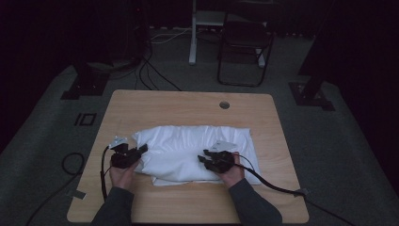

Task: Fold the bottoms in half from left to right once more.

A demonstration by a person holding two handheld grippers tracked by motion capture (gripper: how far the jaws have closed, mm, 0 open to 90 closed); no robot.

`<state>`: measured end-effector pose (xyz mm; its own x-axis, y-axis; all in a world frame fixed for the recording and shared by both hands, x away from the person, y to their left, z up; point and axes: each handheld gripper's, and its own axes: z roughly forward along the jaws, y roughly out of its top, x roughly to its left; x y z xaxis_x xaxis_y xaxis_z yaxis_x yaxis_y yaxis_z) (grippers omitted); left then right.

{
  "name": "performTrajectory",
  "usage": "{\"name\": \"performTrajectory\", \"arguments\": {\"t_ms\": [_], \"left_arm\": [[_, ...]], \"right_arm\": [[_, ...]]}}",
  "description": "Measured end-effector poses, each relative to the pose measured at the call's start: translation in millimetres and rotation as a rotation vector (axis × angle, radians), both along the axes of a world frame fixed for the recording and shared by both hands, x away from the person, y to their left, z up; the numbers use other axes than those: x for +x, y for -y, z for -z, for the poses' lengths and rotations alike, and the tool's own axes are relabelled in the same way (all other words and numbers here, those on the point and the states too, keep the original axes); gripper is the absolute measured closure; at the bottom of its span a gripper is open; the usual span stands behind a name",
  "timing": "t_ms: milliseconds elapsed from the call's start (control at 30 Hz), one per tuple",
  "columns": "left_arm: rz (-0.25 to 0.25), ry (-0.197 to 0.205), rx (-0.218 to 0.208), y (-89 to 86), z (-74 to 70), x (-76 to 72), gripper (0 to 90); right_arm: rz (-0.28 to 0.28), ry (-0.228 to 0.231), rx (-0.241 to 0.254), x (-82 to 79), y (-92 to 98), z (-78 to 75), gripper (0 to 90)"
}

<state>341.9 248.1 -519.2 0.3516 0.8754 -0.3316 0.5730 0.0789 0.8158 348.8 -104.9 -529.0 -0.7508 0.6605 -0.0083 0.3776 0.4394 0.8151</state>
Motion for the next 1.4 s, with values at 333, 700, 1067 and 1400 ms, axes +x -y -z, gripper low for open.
{"name": "performTrajectory", "arguments": {"t_ms": [333,700,1067,1400], "left_arm": [[0.035,0.084,0.003,11.6,-30.1,-1.8,81.9],[0.036,0.084,-0.013,12.3,-31.6,2.4,81.9],[0.039,0.088,-0.022,15.1,-32.9,4.5,81.9],[0.048,0.108,-0.034,14.7,-40.8,4.1,81.9]], "right_arm": [[0.018,-0.073,-0.054,10.3,-18.6,24.3,68.5],[-0.042,-0.087,-0.014,21.6,-6.8,1.3,58.8],[0.146,-0.049,0.010,89.1,-6.1,-14.5,63.1],[0.100,-0.077,-0.115,85.0,-11.1,-5.9,54.7]]}}
